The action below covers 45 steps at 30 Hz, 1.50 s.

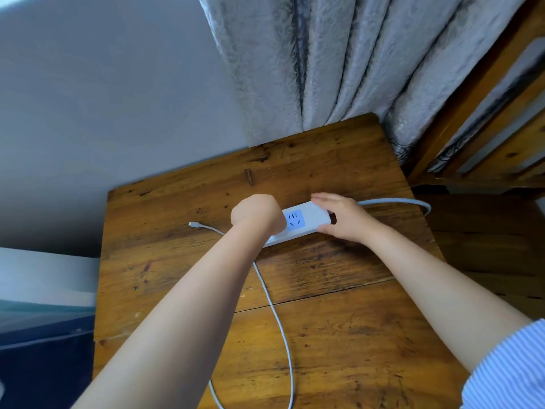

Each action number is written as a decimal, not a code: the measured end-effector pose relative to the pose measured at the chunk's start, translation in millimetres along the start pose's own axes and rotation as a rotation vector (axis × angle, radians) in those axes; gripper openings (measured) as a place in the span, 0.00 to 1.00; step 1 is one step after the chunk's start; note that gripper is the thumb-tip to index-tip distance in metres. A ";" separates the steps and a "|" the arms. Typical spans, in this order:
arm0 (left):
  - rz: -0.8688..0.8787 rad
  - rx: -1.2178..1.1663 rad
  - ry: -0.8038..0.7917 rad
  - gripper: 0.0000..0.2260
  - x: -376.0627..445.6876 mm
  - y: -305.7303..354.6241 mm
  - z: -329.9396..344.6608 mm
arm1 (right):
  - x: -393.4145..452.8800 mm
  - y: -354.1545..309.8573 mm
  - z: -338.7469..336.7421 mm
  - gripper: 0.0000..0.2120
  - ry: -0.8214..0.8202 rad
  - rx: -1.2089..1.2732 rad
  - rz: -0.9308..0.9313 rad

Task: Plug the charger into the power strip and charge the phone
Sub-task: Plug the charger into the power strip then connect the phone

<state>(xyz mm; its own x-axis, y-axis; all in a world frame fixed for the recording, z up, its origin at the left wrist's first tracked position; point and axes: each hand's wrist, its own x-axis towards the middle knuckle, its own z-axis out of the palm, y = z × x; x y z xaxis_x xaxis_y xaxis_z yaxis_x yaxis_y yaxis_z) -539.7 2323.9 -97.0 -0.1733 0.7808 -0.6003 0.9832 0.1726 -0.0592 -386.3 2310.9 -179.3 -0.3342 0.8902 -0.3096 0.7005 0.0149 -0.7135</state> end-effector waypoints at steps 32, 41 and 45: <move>0.218 -0.487 0.177 0.18 -4.4 -47.3 17.2 | 4.8 -7.8 -2.3 0.29 0.036 -0.215 -0.053; 0.111 -0.643 0.275 0.16 -23.4 -98.5 61.9 | 18.7 -14.2 -1.7 0.28 0.053 -0.244 0.014; 0.077 -0.630 0.239 0.11 -26.5 -110.1 76.7 | -3.3 -28.2 17.2 0.19 0.319 -0.342 -0.052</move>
<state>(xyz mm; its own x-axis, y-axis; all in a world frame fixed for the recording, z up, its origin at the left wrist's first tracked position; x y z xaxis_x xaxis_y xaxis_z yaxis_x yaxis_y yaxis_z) -638.9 2238.1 -135.7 -0.1833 0.9035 -0.3875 0.7845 0.3719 0.4962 -415.8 2299.7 -169.1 -0.2012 0.9790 -0.0323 0.8737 0.1645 -0.4578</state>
